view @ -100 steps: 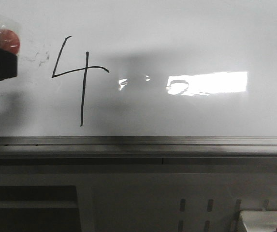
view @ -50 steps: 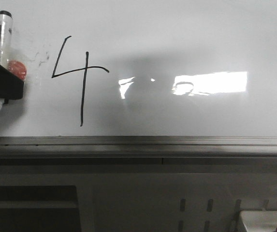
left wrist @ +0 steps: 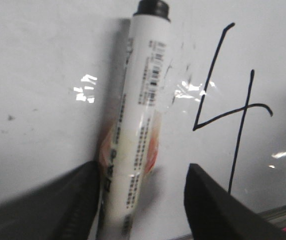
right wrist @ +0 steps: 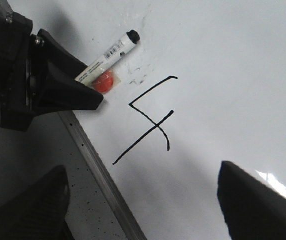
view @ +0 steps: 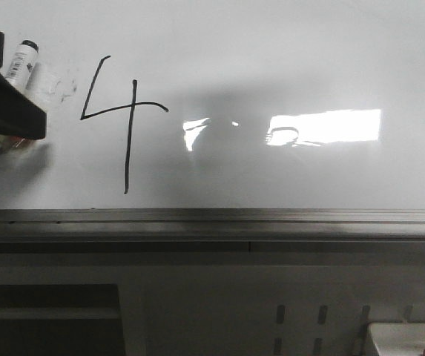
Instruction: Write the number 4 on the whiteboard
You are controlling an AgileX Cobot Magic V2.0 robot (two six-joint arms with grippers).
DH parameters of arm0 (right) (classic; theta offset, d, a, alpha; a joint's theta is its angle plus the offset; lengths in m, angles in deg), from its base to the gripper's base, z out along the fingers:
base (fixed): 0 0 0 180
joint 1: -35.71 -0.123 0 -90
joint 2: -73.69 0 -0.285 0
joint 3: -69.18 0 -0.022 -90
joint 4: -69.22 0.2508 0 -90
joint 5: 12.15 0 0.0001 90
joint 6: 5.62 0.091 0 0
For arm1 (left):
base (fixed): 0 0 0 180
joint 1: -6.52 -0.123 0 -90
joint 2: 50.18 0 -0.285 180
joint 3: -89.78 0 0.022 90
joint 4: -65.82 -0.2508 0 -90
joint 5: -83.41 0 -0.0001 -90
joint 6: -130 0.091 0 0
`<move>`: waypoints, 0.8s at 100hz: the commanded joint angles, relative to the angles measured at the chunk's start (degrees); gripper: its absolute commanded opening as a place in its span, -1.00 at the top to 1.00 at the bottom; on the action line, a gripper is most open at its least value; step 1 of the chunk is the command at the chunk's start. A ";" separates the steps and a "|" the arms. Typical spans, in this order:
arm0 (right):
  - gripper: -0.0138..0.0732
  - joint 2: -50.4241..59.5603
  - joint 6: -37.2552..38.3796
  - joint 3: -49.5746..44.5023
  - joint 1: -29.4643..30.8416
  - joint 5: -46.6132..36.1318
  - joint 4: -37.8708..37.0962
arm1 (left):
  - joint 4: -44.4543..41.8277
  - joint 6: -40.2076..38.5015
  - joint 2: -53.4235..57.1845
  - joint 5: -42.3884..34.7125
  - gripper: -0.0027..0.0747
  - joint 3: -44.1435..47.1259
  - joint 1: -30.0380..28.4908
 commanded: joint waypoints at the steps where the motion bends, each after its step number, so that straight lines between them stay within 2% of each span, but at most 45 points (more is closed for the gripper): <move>1: -0.56 1.74 0.02 1.84 0.32 -3.29 -0.08 | 0.43 -0.50 0.42 -3.74 -0.21 -1.72 -0.29; 16: -0.55 1.74 0.02 1.84 0.32 -3.17 -0.08 | 0.09 -0.50 2.51 -3.21 -0.21 -1.72 -0.29; 21: -0.47 1.86 0.02 1.84 0.32 -2.96 -0.08 | 0.09 -0.50 4.22 -3.21 -0.21 -1.72 -0.29; 25: -0.32 2.13 0.02 1.72 0.32 -3.32 -0.08 | 0.09 -0.50 6.06 -3.21 -0.21 -1.72 -0.29; 32: 0.25 2.94 0.02 1.72 0.32 -3.84 -0.08 | -0.06 -0.12 9.67 -3.13 -0.08 -1.72 -0.29; 37: 0.79 3.88 0.02 1.72 0.32 -4.10 -0.08 | -0.49 0.14 12.41 -2.99 0.18 -1.72 -0.29; 38: 0.84 4.12 0.19 1.72 0.32 -4.12 -0.08 | -1.18 0.14 13.29 -2.98 0.33 -1.72 -0.29; 41: 0.82 4.57 0.20 1.63 0.32 -4.34 -0.08 | -1.91 0.14 15.00 -2.55 0.50 -1.72 -0.19; 43: 0.80 5.03 0.20 1.51 0.32 -4.26 -0.08 | -2.69 0.14 16.32 -2.55 0.74 -1.72 -0.19; 44: 0.80 5.18 0.20 1.51 0.32 -4.40 -0.08 | -2.69 0.14 16.77 -2.55 0.74 -1.72 -0.19; 45: 0.80 5.44 0.20 1.28 0.32 -4.39 -0.08 | -2.98 0.14 17.68 -1.96 0.87 -1.72 -0.19; 47: 0.80 5.75 0.20 1.02 0.32 -4.93 -0.08 | -3.57 0.24 18.57 -1.67 0.98 -1.72 -0.19; 61: 0.80 11.68 0.55 -5.95 0.32 -13.43 -0.08 | -7.74 0.24 27.27 0.21 0.98 -1.49 -0.19; 80: 0.80 25.38 0.55 -24.59 0.32 -31.57 -0.08 | -17.84 0.24 40.01 -0.81 0.98 3.33 -0.19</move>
